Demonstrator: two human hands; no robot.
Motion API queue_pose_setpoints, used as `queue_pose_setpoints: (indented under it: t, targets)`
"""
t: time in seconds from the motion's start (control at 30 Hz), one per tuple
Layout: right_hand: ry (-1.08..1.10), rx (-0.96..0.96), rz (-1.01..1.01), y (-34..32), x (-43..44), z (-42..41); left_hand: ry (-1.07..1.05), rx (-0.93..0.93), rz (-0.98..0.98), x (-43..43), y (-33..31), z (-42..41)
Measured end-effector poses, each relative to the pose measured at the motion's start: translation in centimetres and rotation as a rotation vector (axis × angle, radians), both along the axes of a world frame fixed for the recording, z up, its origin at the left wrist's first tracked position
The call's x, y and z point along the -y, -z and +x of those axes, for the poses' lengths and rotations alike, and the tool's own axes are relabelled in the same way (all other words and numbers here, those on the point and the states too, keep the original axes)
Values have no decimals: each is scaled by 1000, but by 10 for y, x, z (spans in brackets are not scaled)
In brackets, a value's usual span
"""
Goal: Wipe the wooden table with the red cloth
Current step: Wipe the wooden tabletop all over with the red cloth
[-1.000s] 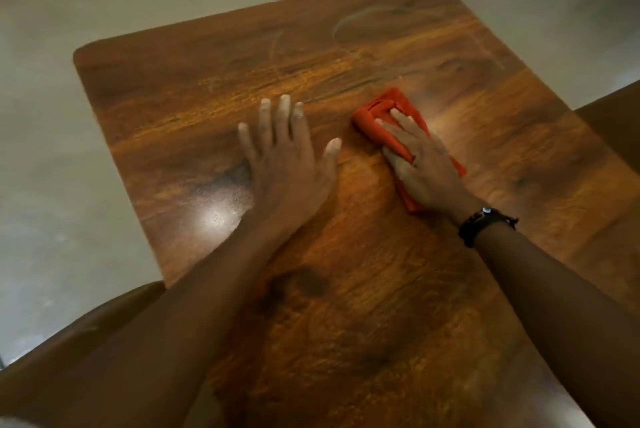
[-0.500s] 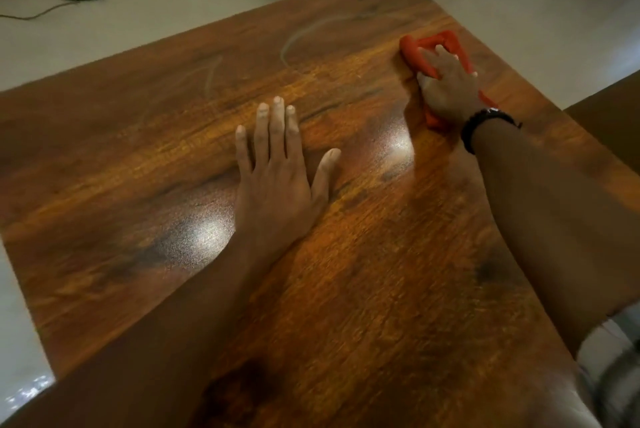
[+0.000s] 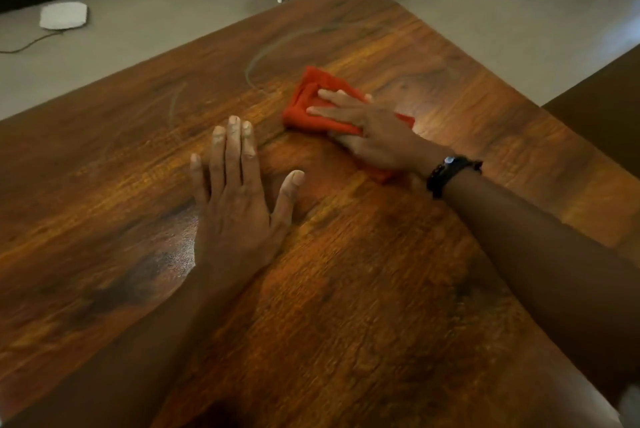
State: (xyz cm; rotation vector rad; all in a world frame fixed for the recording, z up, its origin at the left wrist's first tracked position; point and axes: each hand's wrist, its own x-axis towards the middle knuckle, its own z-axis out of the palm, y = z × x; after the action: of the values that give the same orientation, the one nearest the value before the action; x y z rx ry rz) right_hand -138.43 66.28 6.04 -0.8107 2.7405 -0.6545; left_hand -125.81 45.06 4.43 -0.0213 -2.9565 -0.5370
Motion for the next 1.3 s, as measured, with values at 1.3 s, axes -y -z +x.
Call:
queue_pose_setpoints:
  t: [1.3]
  targets:
    - [868,-59,-11,-4,-113,35,72,64,-68,1,4,-5]
